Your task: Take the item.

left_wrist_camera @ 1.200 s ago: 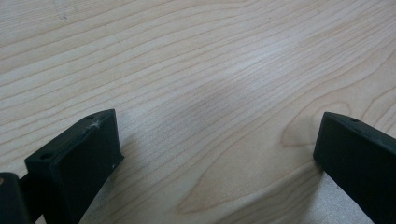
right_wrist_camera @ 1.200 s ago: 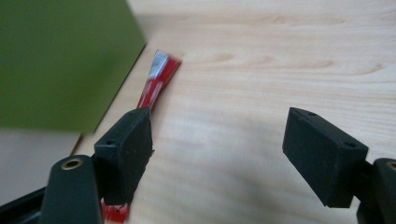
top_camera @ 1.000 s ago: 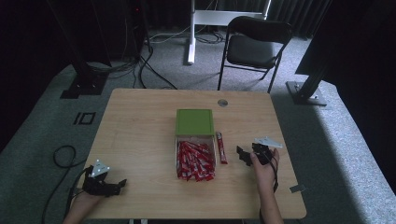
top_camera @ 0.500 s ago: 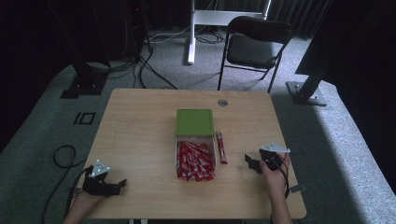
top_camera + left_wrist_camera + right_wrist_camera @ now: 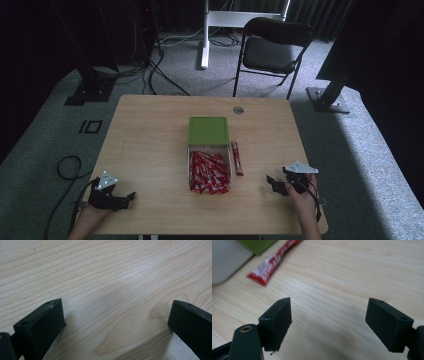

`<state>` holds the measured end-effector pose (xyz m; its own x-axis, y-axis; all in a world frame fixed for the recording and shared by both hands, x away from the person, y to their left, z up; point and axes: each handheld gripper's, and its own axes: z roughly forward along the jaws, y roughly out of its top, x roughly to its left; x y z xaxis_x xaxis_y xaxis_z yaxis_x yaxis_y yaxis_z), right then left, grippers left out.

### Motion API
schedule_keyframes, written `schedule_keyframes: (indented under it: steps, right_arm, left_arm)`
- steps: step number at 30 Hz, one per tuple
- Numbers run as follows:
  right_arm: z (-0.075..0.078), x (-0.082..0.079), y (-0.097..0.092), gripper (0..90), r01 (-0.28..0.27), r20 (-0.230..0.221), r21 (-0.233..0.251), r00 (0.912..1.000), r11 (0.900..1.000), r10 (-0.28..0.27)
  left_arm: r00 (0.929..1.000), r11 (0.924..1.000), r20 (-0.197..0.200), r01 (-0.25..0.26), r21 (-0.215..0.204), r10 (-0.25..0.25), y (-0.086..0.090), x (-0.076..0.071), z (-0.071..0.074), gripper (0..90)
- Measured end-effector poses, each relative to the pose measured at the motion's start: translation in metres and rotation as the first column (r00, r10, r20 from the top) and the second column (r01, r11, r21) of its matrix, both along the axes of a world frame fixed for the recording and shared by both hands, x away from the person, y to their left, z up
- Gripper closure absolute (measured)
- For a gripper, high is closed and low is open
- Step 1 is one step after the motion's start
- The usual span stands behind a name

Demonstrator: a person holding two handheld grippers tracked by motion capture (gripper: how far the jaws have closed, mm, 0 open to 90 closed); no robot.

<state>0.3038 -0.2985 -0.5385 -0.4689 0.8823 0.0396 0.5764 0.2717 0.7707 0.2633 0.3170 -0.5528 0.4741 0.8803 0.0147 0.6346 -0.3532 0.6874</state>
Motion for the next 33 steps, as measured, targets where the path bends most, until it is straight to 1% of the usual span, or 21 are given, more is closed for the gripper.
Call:
schedule_keyframes:
  steps: [3,7,13,17,20,22,30,33]
  right_arm:
    - [-0.003,-0.006,-0.004,20.5,-0.004,-0.002,0.000,1.0000,1.0000,0.004]
    - [-0.005,-0.013,-0.009,20.5,-0.010,0.003,-0.013,0.9999,0.9999,0.010]
    - [-0.009,-0.023,-0.013,20.5,-0.046,-0.010,-0.044,0.9989,0.9980,0.046]
    - [-0.012,-0.028,-0.013,20.5,-0.076,-0.023,-0.040,0.9969,0.9963,0.076]
    - [-0.016,-0.031,-0.011,20.4,-0.104,-0.042,-0.052,0.9939,0.9932,0.102]
    - [-0.019,-0.033,-0.010,18.9,-0.122,-0.038,-0.052,0.9920,0.9912,0.120]
    - [-0.020,-0.039,-0.016,17.5,-0.132,-0.031,-0.055,0.9910,0.9897,0.130]
    - [-0.020,-0.043,-0.018,13.3,-0.134,-0.040,-0.058,0.9905,0.9893,0.131]
  left_arm:
    - [1.0000,1.0000,0.001,0.000,0.000,0.000,0.000,0.000,0.000,1.5]
    - [1.0000,1.0000,0.001,0.000,0.000,0.000,0.000,0.000,0.000,1.5]
    - [1.0000,1.0000,0.002,0.000,-0.001,0.000,0.000,0.000,0.000,1.5]
    - [1.0000,1.0000,0.002,0.000,-0.001,0.000,0.000,0.000,0.000,1.5]
    - [1.0000,1.0000,0.002,0.000,0.000,0.000,0.000,0.000,0.000,1.5]
    - [1.0000,1.0000,0.002,0.000,0.000,0.000,0.000,0.000,0.000,1.5]
    - [1.0000,1.0000,0.003,-0.004,-0.001,0.004,0.001,-0.002,0.000,1.5]
    - [1.0000,1.0000,0.003,-0.004,-0.001,0.004,0.001,-0.002,0.000,1.5]
